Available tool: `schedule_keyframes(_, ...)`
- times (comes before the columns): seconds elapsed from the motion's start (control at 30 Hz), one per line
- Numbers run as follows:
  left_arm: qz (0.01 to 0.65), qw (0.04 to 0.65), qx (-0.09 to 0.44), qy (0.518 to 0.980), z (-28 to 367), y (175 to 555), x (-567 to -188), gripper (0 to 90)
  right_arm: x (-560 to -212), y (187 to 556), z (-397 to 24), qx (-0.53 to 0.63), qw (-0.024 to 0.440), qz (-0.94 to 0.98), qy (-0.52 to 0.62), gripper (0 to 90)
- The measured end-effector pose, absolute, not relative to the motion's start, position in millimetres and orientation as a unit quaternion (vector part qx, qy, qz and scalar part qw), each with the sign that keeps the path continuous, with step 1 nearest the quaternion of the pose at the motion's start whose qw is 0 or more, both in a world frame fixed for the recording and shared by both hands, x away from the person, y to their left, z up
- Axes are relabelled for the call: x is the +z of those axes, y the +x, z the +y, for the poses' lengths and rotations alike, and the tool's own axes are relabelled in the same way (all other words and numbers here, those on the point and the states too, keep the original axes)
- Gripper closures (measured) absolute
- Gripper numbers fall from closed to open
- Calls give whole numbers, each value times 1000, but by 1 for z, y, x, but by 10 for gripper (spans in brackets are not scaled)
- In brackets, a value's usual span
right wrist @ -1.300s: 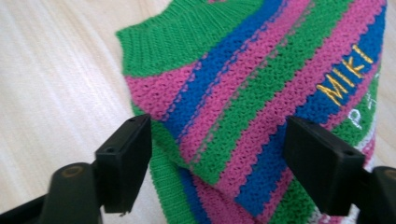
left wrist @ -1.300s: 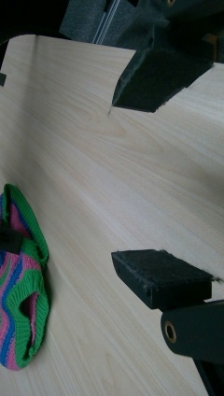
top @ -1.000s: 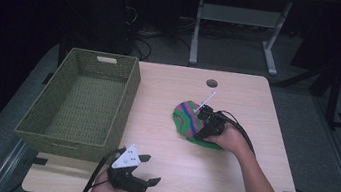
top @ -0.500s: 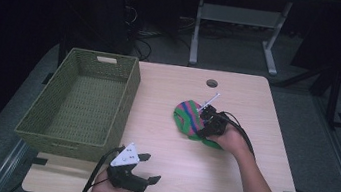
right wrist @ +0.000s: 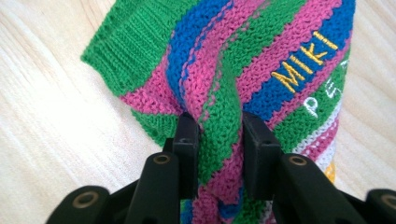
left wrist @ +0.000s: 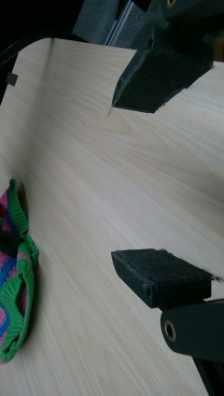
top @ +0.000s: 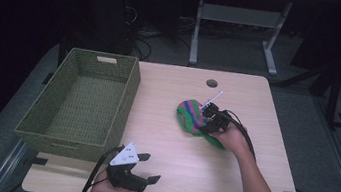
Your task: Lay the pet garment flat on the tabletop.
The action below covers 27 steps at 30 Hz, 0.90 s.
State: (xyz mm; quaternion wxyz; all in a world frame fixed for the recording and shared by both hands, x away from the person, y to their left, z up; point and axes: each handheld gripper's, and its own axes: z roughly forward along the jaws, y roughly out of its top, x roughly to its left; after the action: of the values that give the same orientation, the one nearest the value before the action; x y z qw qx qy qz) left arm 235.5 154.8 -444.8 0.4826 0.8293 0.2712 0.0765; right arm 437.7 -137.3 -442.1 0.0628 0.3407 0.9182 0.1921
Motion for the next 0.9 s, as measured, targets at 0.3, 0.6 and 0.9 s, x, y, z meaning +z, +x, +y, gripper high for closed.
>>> schedule_keyframes(0.3,272,483,77,829,155,236,-445,216,-435,438,-147,221,27,908,356,720)
schedule_keyframes(0.6,273,485,79,827,156,236,-444,216,-420,438,-166,266,19,888,374,722)
schedule_keyframes(0.9,273,486,75,827,156,237,-445,216,-407,436,-181,311,4,867,388,724)
